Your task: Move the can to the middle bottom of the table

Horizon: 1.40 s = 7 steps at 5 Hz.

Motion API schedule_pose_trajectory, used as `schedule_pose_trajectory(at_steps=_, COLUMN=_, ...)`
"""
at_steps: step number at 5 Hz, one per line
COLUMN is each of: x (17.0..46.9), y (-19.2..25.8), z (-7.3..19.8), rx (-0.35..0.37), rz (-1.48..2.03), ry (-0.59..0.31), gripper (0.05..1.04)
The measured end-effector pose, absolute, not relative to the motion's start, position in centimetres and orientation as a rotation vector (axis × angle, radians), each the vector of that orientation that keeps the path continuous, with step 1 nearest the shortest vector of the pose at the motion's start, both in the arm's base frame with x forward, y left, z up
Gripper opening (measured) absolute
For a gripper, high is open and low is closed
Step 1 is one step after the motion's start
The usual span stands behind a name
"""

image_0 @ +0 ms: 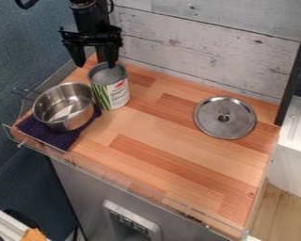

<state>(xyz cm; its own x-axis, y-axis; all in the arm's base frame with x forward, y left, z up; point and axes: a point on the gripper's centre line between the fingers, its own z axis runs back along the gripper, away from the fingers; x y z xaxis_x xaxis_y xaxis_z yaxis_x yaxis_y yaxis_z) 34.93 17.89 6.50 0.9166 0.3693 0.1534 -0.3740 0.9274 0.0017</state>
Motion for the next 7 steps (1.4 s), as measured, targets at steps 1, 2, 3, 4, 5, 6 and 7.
schedule_pose_trajectory(at_steps=1, x=35.4, y=17.8, z=6.7, rx=0.018, rz=0.389, ry=-0.186, gripper=1.001)
schedule_pose_trajectory(at_steps=2, x=36.7, y=17.9, z=6.5, rx=0.05, rz=0.398, ry=-0.215, gripper=1.001)
schedule_pose_trajectory(at_steps=3, x=37.8, y=17.0, z=5.2, rx=0.065, rz=0.382, ry=-0.196, gripper=1.001)
schedule_pose_trajectory(at_steps=4, x=38.3, y=17.2, z=5.0, rx=0.073, rz=0.402, ry=-0.207, gripper=1.001)
schedule_pose_trajectory(at_steps=5, x=38.6, y=17.6, z=4.8, rx=0.085, rz=0.425, ry=-0.218, gripper=1.001)
schedule_pose_trajectory(at_steps=6, x=38.3, y=17.6, z=3.9, rx=0.081, rz=0.469, ry=-0.164, gripper=1.001)
schedule_pose_trajectory(at_steps=7, x=37.7, y=16.9, z=3.7, rx=0.039, rz=0.52, ry=-0.09, gripper=1.001)
